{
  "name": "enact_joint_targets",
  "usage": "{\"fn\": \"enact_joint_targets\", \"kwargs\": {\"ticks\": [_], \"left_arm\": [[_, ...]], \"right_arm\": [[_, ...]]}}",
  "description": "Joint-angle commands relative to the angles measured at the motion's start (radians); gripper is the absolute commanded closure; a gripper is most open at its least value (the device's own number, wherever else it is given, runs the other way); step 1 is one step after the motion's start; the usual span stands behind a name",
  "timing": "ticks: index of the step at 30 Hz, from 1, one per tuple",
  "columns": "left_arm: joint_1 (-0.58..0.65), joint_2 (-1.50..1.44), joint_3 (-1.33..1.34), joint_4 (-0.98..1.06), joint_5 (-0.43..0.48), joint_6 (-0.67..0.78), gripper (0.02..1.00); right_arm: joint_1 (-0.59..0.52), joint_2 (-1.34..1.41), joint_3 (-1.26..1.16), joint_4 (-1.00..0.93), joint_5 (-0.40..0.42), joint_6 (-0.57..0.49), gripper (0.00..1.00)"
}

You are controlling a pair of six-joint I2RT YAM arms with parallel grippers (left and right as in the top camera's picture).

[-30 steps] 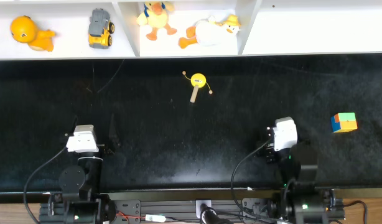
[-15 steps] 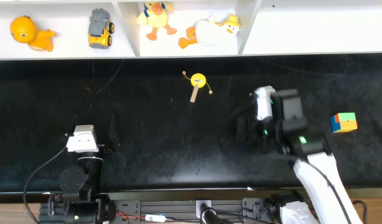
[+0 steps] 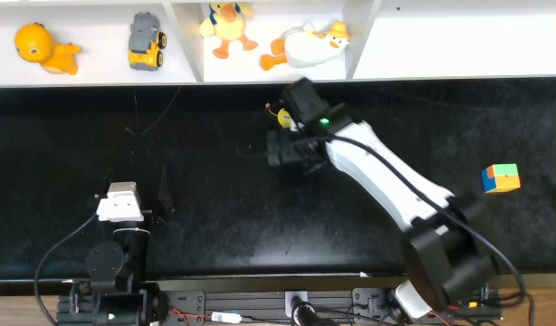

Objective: Store Toys

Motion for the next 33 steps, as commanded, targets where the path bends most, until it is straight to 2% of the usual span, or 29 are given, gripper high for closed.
{"fn": "enact_joint_targets", "kwargs": {"ticks": [1, 3, 6, 12, 14, 16, 18, 21, 22, 26, 29, 33], "left_arm": [[0.005, -0.010, -0.003, -0.002, 0.008, -0.015, 0.020], [0.005, -0.010, -0.003, -0.002, 0.008, -0.015, 0.020], [0.005, -0.010, -0.003, -0.002, 0.008, -0.015, 0.023], [0.005, -0.010, -0.003, -0.002, 0.008, -0.015, 0.020], [0.005, -0.010, -0.003, -0.002, 0.008, -0.015, 0.020], [0.005, -0.010, -0.003, -0.002, 0.008, -0.015, 0.020], [0.005, -0.010, -0.003, -0.002, 0.008, -0.015, 0.020], [0.005, -0.010, -0.003, -0.002, 0.008, -0.015, 0.023], [0.005, -0.010, -0.003, -0.002, 0.008, -0.015, 0.023], [0.005, -0.010, -0.003, -0.002, 0.008, -0.015, 0.020], [0.005, -0.010, -0.003, -0.002, 0.008, -0.015, 0.023], [0.005, -0.010, -0.003, -0.002, 0.008, -0.015, 0.020]], "right_arm": [[0.026, 0.097, 0.090, 0.008, 0.047, 0.082, 0.003], [0.040, 0.155, 0.126, 0.008, 0.100, 0.170, 0.003], [0.051, 0.196, 0.156, 0.009, 0.119, 0.231, 0.003], [0.055, 0.232, 0.171, 0.028, 0.121, 0.239, 0.005], [0.055, 0.237, 0.171, 0.036, 0.126, 0.240, 0.038], [0.055, 0.238, 0.171, 0.039, 0.130, 0.249, 0.134], [0.055, 0.239, 0.171, 0.039, 0.130, 0.252, 0.270], [0.055, 0.240, 0.171, 0.037, 0.129, 0.254, 0.546], [0.055, 0.240, 0.171, 0.034, 0.124, 0.254, 0.584], [0.054, 0.240, 0.171, 0.014, 0.100, 0.254, 0.853], [0.049, 0.240, 0.171, 0.000, 0.095, 0.254, 0.934], [0.030, 0.230, 0.171, -0.044, 0.088, 0.254, 0.952]]}}
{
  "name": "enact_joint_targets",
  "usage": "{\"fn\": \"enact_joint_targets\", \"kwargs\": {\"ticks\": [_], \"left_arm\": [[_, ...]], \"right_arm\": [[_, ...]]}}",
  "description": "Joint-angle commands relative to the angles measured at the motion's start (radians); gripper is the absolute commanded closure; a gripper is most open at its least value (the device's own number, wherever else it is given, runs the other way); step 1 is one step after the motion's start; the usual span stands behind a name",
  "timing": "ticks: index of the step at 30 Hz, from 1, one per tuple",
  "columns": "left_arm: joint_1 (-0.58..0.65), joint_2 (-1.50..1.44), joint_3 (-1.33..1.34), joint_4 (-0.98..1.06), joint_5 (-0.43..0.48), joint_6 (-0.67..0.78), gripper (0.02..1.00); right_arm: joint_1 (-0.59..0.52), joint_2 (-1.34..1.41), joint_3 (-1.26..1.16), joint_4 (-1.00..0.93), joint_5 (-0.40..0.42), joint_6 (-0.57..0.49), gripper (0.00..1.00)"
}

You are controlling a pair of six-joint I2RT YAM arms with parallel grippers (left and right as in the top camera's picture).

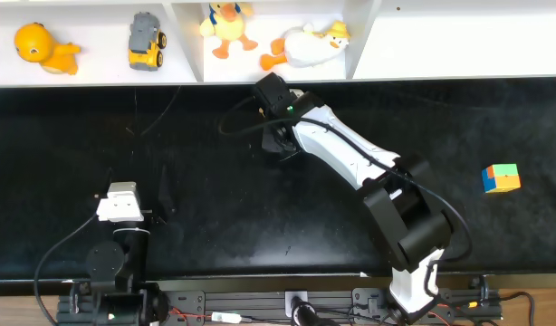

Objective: Store Toys

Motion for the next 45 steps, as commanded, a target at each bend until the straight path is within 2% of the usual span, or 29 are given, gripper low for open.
{"fn": "enact_joint_targets", "kwargs": {"ticks": [1, 4, 9, 16, 19, 20, 25, 28, 33, 37, 45], "left_arm": [[0.005, -0.010, -0.003, -0.002, 0.008, -0.015, 0.020], [0.005, -0.010, -0.003, -0.002, 0.008, -0.015, 0.020], [0.005, -0.010, -0.003, -0.002, 0.008, -0.015, 0.020], [0.005, -0.010, -0.003, -0.002, 0.008, -0.015, 0.020], [0.005, -0.010, -0.003, -0.002, 0.008, -0.015, 0.020], [0.005, -0.010, -0.003, -0.002, 0.008, -0.015, 0.020], [0.005, -0.010, -0.003, -0.002, 0.008, -0.015, 0.020], [0.005, -0.010, -0.003, -0.002, 0.008, -0.015, 0.020], [0.005, -0.010, -0.003, -0.002, 0.008, -0.015, 0.023], [0.005, -0.010, -0.003, -0.002, 0.008, -0.015, 0.023], [0.005, -0.010, -0.003, -0.002, 0.008, -0.015, 0.023]], "right_arm": [[-0.025, -0.007, 0.019, -0.055, -0.012, 0.000, 0.954], [-0.066, -0.063, 0.015, -0.123, 0.001, -0.006, 0.956], [-0.185, -0.239, -0.064, -0.190, 0.048, -0.085, 0.947], [-0.466, -0.534, -0.275, -0.208, 0.066, -0.159, 0.958], [-0.570, -0.595, -0.285, -0.221, 0.067, -0.237, 0.956], [-0.615, -0.606, -0.272, -0.202, 0.067, -0.331, 0.939], [-0.622, -0.572, -0.235, -0.099, 0.068, -0.500, 0.866], [-0.622, -0.519, -0.192, -0.032, 0.068, -0.550, 0.862], [-0.622, -0.382, -0.056, -0.010, 0.066, -0.554, 0.860], [-0.620, -0.264, 0.054, -0.010, 0.034, -0.555, 0.858], [-0.566, -0.078, 0.227, -0.003, 0.016, -0.555, 0.849]]}}
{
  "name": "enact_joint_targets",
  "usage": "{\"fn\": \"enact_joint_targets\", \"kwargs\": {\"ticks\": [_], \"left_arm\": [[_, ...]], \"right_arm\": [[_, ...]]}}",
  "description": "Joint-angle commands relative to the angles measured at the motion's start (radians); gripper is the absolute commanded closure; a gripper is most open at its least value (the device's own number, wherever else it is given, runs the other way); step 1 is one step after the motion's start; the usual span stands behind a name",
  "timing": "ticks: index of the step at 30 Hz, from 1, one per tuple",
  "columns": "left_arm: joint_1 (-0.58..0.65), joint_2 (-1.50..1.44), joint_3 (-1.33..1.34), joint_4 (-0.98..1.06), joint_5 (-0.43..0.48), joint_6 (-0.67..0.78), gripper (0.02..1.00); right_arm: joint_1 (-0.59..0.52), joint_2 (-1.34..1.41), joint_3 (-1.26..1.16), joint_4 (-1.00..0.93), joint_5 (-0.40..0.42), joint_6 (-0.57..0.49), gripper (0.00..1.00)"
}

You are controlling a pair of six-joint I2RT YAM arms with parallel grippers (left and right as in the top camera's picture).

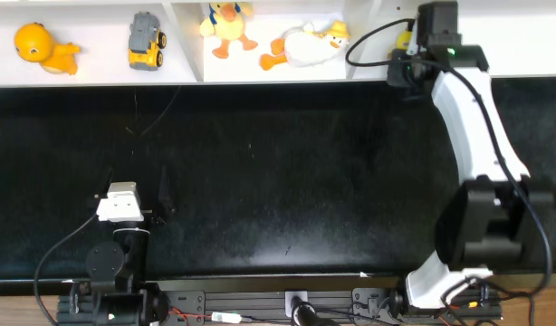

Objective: Store Toys

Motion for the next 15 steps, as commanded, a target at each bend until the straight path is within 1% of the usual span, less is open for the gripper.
{"fn": "enact_joint_targets", "kwargs": {"ticks": [1, 4, 5, 8, 10, 13, 15], "left_arm": [[0.005, -0.010, -0.003, -0.002, 0.008, -0.015, 0.020], [0.005, -0.010, -0.003, -0.002, 0.008, -0.015, 0.020], [0.005, -0.010, -0.003, -0.002, 0.008, -0.015, 0.020], [0.005, -0.010, -0.003, -0.002, 0.008, -0.015, 0.020], [0.005, -0.010, -0.003, -0.002, 0.008, -0.015, 0.020], [0.005, -0.010, -0.003, -0.002, 0.008, -0.015, 0.020], [0.005, -0.010, -0.003, -0.002, 0.008, -0.015, 0.020]], "right_arm": [[0.045, 0.066, 0.092, 0.010, -0.019, -0.008, 0.844], [0.065, 0.100, 0.115, 0.011, -0.031, -0.008, 0.818], [0.068, 0.105, 0.115, 0.012, -0.036, -0.008, 0.779], [0.069, 0.101, 0.115, 0.008, -0.045, -0.003, 0.575], [0.064, 0.085, 0.115, -0.003, -0.045, -0.003, 0.474], [0.043, 0.043, 0.109, -0.042, -0.045, -0.004, 0.452], [0.019, 0.000, 0.084, -0.077, -0.042, -0.004, 0.454]]}}
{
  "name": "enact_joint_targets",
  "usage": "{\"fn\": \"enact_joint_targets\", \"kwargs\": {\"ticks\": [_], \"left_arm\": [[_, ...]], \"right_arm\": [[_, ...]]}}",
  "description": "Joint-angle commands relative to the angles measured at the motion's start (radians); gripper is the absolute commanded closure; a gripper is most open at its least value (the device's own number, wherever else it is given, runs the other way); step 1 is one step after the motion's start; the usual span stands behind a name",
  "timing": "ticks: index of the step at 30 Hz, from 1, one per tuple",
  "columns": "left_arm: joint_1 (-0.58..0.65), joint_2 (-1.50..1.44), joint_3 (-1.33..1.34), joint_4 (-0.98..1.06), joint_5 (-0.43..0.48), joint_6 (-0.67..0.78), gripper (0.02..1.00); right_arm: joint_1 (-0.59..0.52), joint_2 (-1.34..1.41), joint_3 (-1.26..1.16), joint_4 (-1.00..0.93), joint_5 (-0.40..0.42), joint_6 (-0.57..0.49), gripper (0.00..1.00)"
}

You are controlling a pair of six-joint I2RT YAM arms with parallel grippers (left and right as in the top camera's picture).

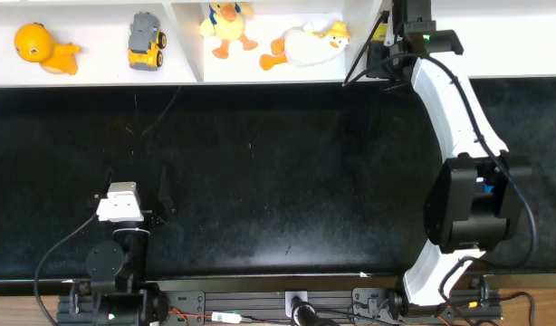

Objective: Store Toys

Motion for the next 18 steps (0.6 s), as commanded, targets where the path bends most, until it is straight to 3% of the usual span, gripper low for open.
{"fn": "enact_joint_targets", "kwargs": {"ticks": [1, 4, 7, 9, 18], "left_arm": [[0.005, -0.010, -0.003, -0.001, 0.008, -0.015, 0.020], [0.005, -0.010, -0.003, -0.001, 0.008, -0.015, 0.020], [0.005, -0.010, -0.003, -0.001, 0.008, -0.015, 0.020], [0.005, -0.010, -0.003, -0.001, 0.008, -0.015, 0.020], [0.005, -0.010, -0.003, -0.001, 0.008, -0.015, 0.020]], "right_arm": [[-0.044, -0.107, -0.024, -0.053, -0.009, -0.004, 0.452], [-0.093, -0.209, -0.143, -0.061, -0.003, -0.004, 0.371], [-0.151, -0.344, -0.293, -0.061, -0.003, -0.004, 0.191], [-0.181, -0.442, -0.381, -0.066, -0.003, -0.004, 0.003], [-0.192, -0.881, -0.685, -0.096, -0.003, -0.003, 0.007]]}}
